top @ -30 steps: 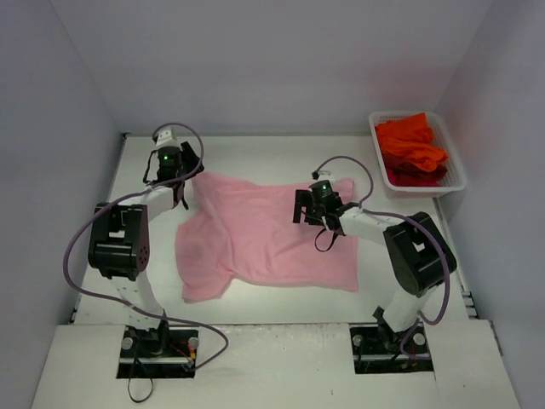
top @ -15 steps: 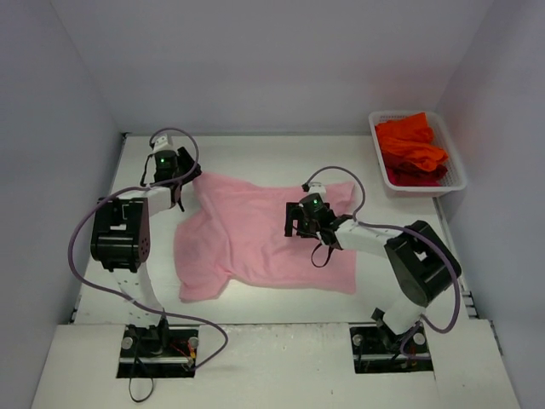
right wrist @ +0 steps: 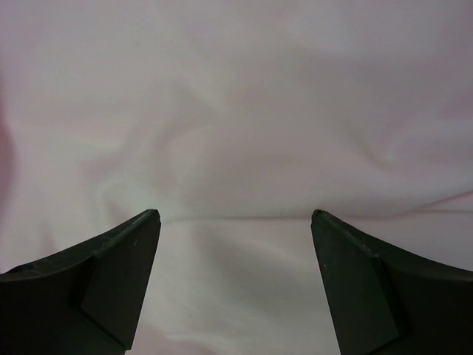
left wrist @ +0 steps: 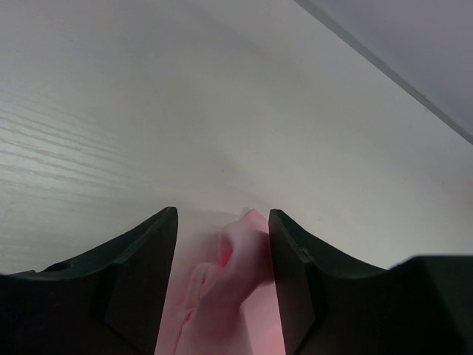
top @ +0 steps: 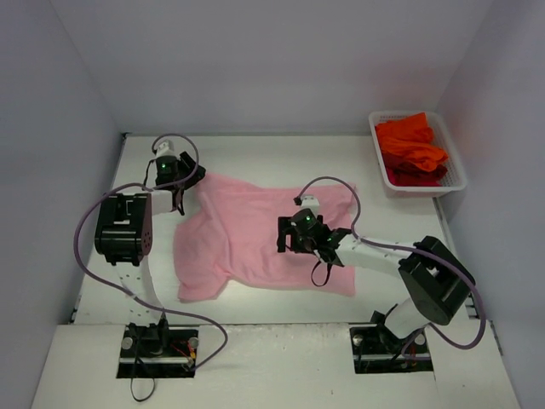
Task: Fold and stack the t-shirts
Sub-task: Flatten the tshirt out
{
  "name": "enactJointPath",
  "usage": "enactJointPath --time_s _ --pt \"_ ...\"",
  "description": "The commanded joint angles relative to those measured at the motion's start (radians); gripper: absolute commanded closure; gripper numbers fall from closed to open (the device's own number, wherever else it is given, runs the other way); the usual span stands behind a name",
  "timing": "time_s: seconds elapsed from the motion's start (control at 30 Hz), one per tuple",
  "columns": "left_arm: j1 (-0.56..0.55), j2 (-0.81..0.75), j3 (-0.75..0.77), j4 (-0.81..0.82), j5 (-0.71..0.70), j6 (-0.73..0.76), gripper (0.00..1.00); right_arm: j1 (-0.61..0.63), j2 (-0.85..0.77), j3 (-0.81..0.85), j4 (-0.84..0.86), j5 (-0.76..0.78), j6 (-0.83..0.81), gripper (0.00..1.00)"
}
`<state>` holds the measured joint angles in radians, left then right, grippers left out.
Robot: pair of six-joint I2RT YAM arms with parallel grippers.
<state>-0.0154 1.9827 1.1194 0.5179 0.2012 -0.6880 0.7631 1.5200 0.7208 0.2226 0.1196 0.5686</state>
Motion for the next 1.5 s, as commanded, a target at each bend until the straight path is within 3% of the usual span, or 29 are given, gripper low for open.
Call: enactJointPath --time_s 0.0,0.4,0.57,1.2,1.47 --pt "0.003 -0.032 -0.015 0.14 0.064 -0.067 0.52 0.024 -0.035 -0.006 -0.008 0.06 0.04 0.2" --pt "0.0 -0.019 -0.067 0.261 0.132 -0.177 0.53 0.071 0.006 0.022 -0.016 0.089 0.048 0.2" --pt "-0.008 -0.016 -0.096 0.315 0.158 -0.193 0.57 0.074 0.028 0.023 -0.019 0.092 0.051 0.2" --pt "-0.115 -0.068 -0.223 0.341 0.144 -0.199 0.6 0.085 0.011 0.051 -0.042 0.109 0.045 0.2" --pt "-0.17 -0.169 -0.27 0.282 0.101 -0.133 0.67 0.088 0.012 0.049 -0.042 0.112 0.047 0.2"
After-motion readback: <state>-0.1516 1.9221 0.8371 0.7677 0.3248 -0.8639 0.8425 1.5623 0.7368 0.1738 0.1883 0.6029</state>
